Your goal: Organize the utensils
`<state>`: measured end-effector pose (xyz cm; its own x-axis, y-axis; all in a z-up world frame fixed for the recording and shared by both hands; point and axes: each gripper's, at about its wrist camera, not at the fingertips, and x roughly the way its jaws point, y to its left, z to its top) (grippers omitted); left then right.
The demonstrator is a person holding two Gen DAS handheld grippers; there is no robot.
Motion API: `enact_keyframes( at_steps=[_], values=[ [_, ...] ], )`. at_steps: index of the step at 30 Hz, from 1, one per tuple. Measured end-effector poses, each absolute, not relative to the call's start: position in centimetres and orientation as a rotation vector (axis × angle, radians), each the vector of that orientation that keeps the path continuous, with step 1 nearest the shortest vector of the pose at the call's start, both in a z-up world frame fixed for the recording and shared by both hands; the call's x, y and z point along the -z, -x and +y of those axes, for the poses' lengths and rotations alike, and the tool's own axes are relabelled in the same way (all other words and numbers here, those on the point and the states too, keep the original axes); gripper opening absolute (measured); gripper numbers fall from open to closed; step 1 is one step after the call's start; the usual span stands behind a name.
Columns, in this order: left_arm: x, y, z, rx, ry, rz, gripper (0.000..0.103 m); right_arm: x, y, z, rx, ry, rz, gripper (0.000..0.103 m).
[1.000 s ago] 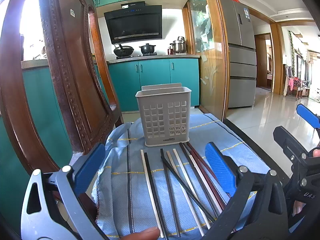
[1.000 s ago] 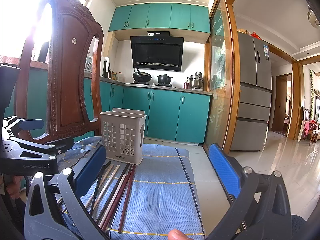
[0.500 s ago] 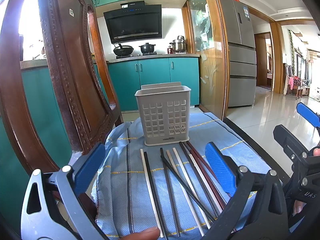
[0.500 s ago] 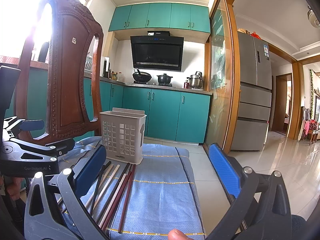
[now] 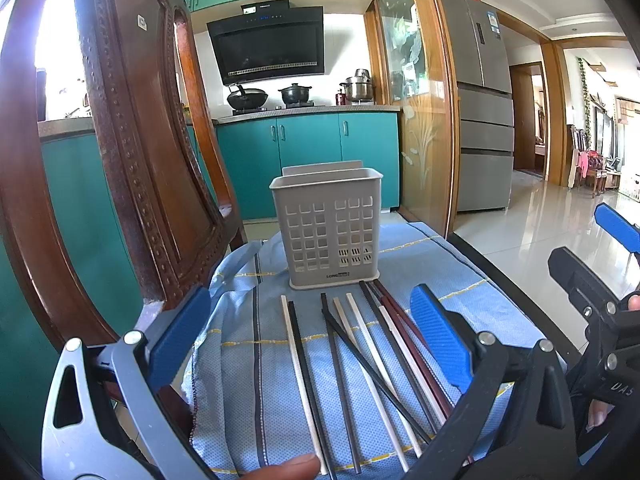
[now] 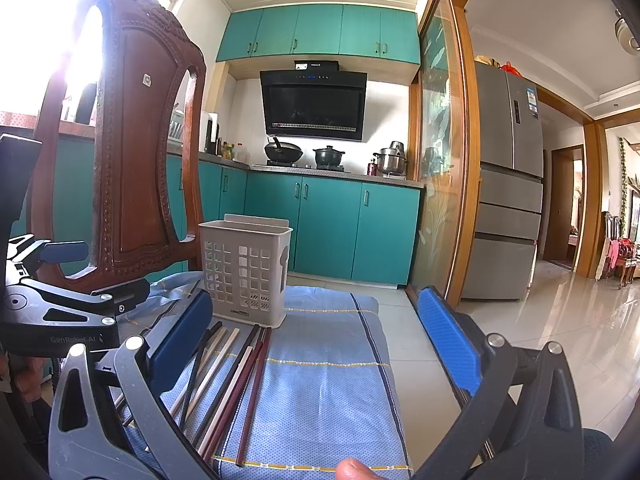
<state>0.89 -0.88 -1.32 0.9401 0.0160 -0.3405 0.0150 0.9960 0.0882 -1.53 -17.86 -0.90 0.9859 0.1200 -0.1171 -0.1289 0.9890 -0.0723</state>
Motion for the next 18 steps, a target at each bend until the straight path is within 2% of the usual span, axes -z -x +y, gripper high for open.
enact_keyframes(
  at_steps=[18],
  values=[
    [1.67, -1.33, -0.86, -0.005, -0.091, 0.358, 0.099, 1.06, 1.38, -18.06, -0.116, 0.076, 0.119, 0.1]
  ],
)
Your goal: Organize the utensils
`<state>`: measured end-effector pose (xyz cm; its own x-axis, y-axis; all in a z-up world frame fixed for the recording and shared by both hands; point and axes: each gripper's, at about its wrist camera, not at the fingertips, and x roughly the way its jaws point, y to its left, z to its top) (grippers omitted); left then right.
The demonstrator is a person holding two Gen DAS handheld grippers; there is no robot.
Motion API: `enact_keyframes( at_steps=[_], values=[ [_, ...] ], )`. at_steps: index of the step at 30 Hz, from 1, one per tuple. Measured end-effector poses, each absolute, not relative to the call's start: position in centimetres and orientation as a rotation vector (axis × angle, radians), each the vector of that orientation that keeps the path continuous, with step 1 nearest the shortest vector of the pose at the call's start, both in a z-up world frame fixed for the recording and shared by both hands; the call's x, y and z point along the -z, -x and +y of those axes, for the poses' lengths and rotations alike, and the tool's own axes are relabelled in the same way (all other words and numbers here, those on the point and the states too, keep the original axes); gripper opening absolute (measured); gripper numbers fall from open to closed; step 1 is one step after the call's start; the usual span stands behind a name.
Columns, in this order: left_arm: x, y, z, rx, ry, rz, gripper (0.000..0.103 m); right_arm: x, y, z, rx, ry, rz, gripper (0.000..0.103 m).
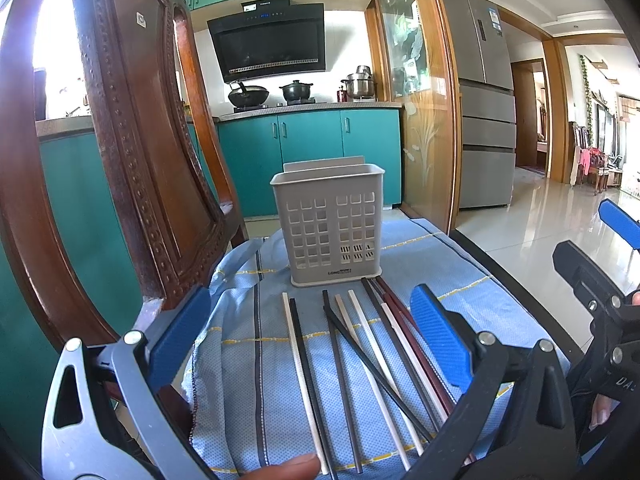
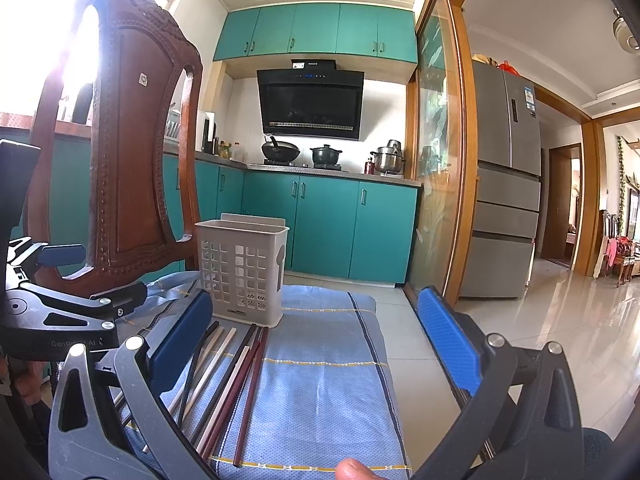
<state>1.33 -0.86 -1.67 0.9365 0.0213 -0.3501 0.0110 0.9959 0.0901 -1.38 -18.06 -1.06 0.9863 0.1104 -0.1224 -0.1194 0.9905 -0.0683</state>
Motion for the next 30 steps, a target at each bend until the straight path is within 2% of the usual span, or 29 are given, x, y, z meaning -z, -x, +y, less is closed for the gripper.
enact_keyframes(
  at_steps=[21, 30],
  values=[
    [1.8, -1.7, -0.4, -0.048, -0.084, 0.379, 0.099, 1.2, 0.6, -18.2, -0.061, 0.082, 0.156, 0.1],
    [1.8, -2.1, 0.0, -0.079, -0.089, 0.418, 0.099, 1.4, -4.1, -20.4, 0.042, 0.059, 0.391, 0.1]
  ],
)
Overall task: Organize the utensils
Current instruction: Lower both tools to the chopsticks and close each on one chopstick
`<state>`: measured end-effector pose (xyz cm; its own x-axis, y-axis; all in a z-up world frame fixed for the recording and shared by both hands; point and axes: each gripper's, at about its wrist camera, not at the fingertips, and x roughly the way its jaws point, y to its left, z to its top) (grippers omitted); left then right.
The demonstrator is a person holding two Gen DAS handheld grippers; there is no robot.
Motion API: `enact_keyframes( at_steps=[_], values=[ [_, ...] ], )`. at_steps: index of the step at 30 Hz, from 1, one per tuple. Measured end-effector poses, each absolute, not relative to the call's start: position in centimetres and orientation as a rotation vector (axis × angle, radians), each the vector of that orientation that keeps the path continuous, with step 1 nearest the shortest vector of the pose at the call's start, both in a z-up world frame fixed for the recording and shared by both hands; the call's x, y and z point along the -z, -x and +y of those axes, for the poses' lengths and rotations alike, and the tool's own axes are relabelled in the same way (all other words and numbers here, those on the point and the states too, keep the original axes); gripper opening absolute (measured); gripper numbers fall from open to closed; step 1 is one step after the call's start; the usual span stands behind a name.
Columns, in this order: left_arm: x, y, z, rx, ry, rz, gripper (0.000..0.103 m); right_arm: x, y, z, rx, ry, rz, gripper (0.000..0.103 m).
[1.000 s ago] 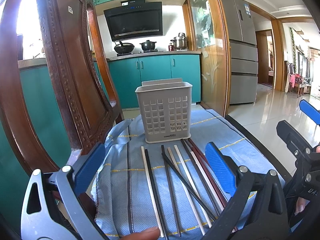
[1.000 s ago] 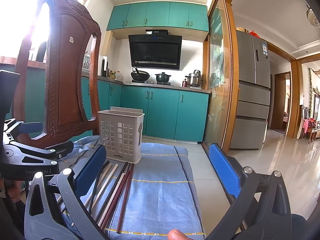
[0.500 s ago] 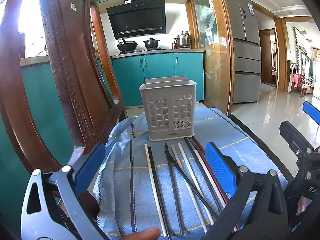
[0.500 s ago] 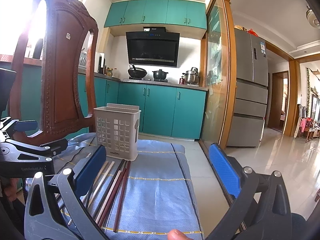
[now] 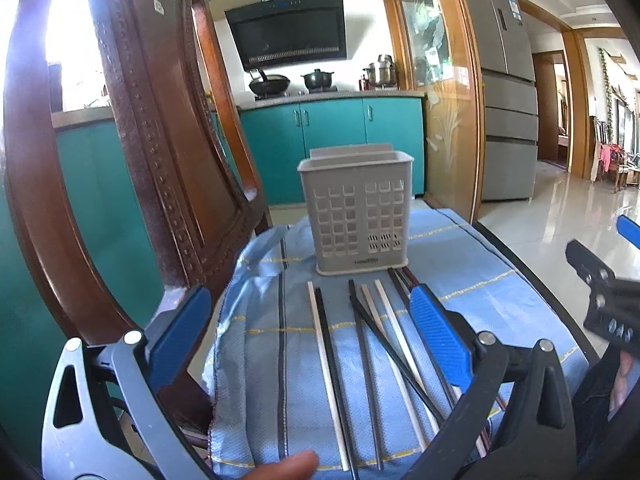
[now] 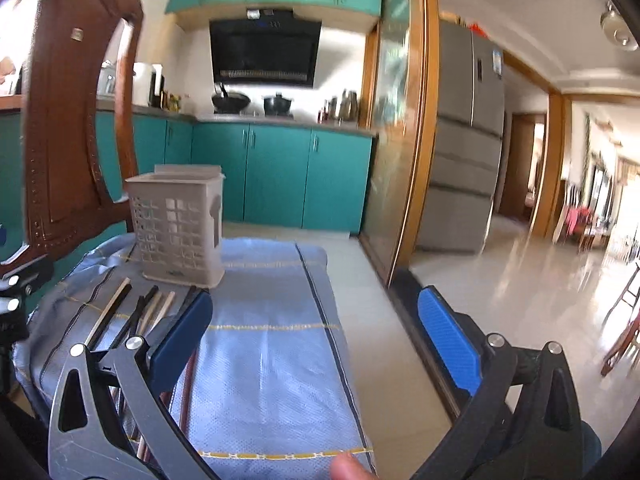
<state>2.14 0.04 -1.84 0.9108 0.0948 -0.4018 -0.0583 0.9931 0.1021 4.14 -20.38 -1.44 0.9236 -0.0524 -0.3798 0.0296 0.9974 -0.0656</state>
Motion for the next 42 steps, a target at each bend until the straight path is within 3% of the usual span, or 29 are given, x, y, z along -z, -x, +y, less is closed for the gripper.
enact_keyframes(
  at_steps=[5, 7, 9, 12, 13, 16, 19, 22, 26, 29, 31, 42],
  values=[
    [0.9, -2.5, 1.3, -0.008, -0.005, 0.442, 0.099, 0.2, -7.7, -19.8, -0.063, 0.122, 0.501, 0.098],
    [0.5, -3.7, 1.6, 0.003, -0.011, 0.493, 0.093, -0.7, -9.6, -18.8, -0.143, 0.17, 0.539, 0.09],
    [0.2, -5.6, 1.4, 0.01, -0.035, 0.564, 0.06, -1.2, -12.8, -17.6, -0.221, 0.186, 0.623, 0.081],
    [-0.3, -10.0, 0.7, -0.021, -0.121, 0.689, 0.029, -0.3, -18.2, -15.7, -0.313, 0.153, 0.8, 0.062],
    [-0.4, -11.3, 0.6, -0.031, -0.14, 0.708, 0.029, 0.4, -19.5, -15.0, -0.33, 0.14, 0.844, 0.048],
    [-0.5, -15.6, 0.6, -0.042, -0.173, 0.742, 0.025, 3.4, -22.8, -13.9, -0.386, 0.035, 0.964, 0.025],
    [1.5, -17.7, 2.0, 0.008, -0.073, 0.799, 0.023, 6.9, -24.2, -13.8, -0.451, -0.099, 1.059, 0.023],
    [4.7, -18.9, 3.3, 0.011, 0.012, 0.932, 0.022, 8.1, -24.9, -12.5, -0.42, -0.031, 1.065, 0.023],
    [5.9, -19.7, 4.4, -0.026, 0.042, 0.983, 0.022, 9.4, -26.1, -11.4, -0.387, 0.023, 1.066, 0.023],
    [7.2, -20.2, 4.9, -0.023, 0.046, 1.019, 0.022, 9.6, -26.2, -10.6, -0.387, 0.068, 1.077, 0.022],
    [8.0, -20.4, 4.9, -0.015, 0.043, 1.043, 0.022, 9.9, -26.0, -10.4, -0.382, 0.102, 1.078, 0.01],
    [11.0, -21.6, 3.7, 0.033, 0.049, 1.138, 0.022, 8.7, -25.4, -15.5, -0.353, 0.025, 1.055, 0.01]
  ],
)
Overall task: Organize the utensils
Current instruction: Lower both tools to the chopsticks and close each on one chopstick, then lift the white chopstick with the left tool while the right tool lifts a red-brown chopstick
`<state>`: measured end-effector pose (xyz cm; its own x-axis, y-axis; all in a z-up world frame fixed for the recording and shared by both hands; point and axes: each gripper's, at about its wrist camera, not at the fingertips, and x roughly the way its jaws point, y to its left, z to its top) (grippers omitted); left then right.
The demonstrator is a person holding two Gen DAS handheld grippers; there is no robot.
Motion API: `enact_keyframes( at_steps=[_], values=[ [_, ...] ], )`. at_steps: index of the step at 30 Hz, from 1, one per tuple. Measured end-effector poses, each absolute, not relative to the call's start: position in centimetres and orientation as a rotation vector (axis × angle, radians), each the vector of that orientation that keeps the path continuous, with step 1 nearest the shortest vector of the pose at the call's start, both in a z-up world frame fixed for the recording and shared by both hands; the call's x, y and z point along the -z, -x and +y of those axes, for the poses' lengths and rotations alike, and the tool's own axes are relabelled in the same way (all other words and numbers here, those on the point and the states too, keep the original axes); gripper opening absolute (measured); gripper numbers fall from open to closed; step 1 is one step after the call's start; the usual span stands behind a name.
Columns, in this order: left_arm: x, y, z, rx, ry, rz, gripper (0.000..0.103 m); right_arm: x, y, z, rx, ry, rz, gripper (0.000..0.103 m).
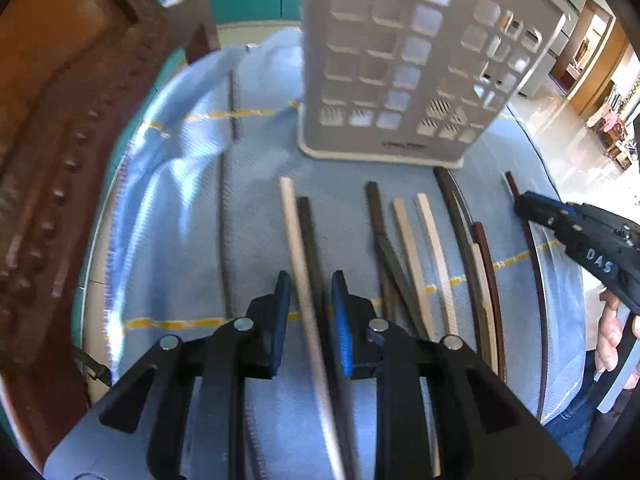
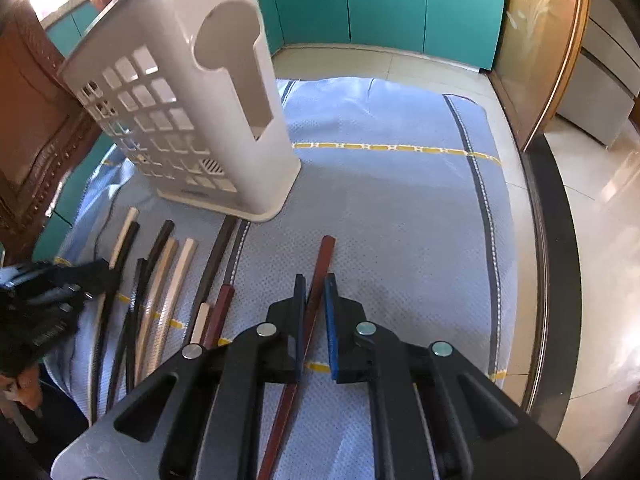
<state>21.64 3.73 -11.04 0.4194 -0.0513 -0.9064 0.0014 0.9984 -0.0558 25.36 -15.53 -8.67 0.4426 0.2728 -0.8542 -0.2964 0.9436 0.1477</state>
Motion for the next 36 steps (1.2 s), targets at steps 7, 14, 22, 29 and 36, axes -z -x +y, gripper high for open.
enact_keyframes(
  at_steps=[7, 14, 22, 29, 36],
  values=[
    [10.5, -21.4, 2.4, 0.08, 0.123, 1.099, 0.013, 7.9, -24.5, -15.5, -0.383, 0.03, 1.018, 0.01],
    [8.2, -21.2, 2.9, 0.115, 0.201, 1.014, 0.014, 7.6, -24.3, -16.3, -0.383, 0.008, 1.015, 0.011],
    [9.1, -22.1, 3.1, 0.053, 0.124, 1.049, 0.014, 7.9, -24.5, -16.0, -0.343, 0.023, 1.044, 0.011],
    [10.5, -22.3, 1.6, 0.023, 0.043, 1.087, 0.015, 8.3, -24.6, -16.2, -0.325, 0.028, 1.058, 0.011],
    [11.7, -22.4, 0.6, 0.028, -0.01, 1.096, 0.016, 8.4, -24.5, -16.1, -0.327, 0.033, 1.064, 0.013]
  ],
)
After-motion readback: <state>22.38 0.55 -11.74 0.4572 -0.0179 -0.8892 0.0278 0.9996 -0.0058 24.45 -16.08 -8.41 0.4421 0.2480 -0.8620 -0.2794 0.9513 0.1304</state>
